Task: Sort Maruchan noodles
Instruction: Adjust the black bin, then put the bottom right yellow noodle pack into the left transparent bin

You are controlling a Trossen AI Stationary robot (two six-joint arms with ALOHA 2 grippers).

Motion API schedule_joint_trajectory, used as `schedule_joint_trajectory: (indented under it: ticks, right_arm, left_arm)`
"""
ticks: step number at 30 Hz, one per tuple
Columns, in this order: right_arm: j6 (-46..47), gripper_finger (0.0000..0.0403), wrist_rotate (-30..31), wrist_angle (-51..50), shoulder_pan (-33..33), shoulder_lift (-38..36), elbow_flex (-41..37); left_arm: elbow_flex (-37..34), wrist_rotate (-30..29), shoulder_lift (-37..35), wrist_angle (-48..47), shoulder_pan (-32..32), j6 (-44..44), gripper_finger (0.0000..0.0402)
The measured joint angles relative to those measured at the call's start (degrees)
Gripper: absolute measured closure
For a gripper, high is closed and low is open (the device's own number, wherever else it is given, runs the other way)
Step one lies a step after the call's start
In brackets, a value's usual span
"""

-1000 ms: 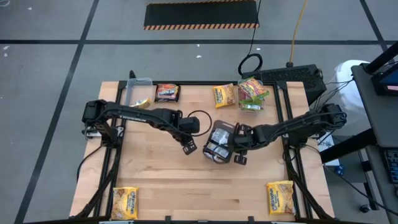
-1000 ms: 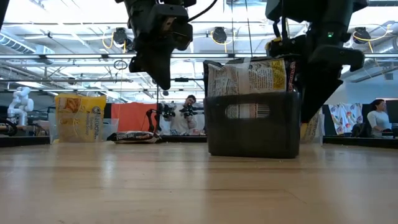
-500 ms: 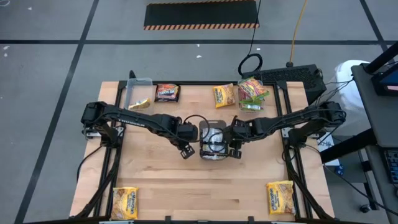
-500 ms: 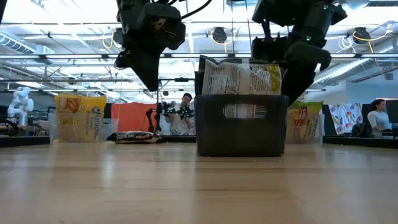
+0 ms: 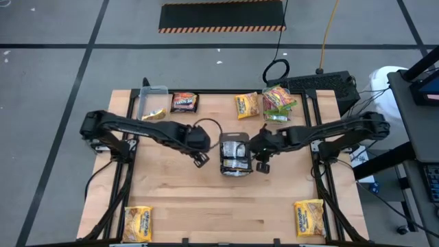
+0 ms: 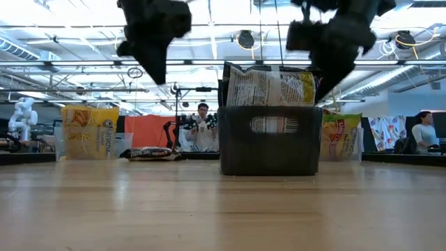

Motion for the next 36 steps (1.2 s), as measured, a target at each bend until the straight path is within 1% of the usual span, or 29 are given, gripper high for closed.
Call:
schedule_joint_trajectory:
  ticks: [4,12,14,17,19,23,26,28,33,36]
  right_arm:
    - [0.04,0.0319,0.63,0.69,0.0,-6.17,0.0]
    - [-2.24,0.0319,9.45,0.64,0.09,-16.9,0.31]
    - [-2.85,0.0319,10.75,0.34,0.09,-18.7,0.31]
    - [-3.58,0.0319,10.82,0.35,0.09,-21.46,0.31]
    - [-3.91,0.0319,10.82,0.19,0.11,-22.87,0.31]
    - [-3.76,0.0319,10.25,-3.33,0.19,-25.01,0.33]
    - [-3.23,0.0319,5.14,-8.85,0.48,-26.84,0.33]
    - [-0.29,0.0319,0.23,-12.82,0.48,-28.23,0.33]
    - [10.25,0.0319,-12.78,-26.42,0.5,-30.88,0.33]
    - [13.71,0.0319,-22.01,-32.65,0.5,-31.2,0.33]
  left_arm:
    - [0.0,-4.01,-6.4,-2.61,-0.59,-1.04,0.038]
    - [0.06,-12.98,-18.65,-8.7,-4.47,-3.04,0.038]
    - [0.06,-13.87,-20.77,-10.96,-5.62,-3.5,0.038]
    - [0.06,-14.12,-22.48,-14.99,-7.22,-4.87,0.038]
    - [0.04,-14.1,-23.07,-18.2,-8.26,-6.69,0.038]
    - [0.03,-14.08,-23.1,-22.85,-10.32,-10.72,0.038]
    - [0.03,-14.08,-23.13,-25.1,-11.87,-13.47,0.038]
    - [0.03,-14.08,-23.11,-25.09,-12.81,-14.09,0.038]
    - [0.03,-14.06,-23.11,-25.09,-14.79,-14.94,0.038]
    - [0.03,-14.04,-23.09,-25.08,-15.38,-14.94,0.038]
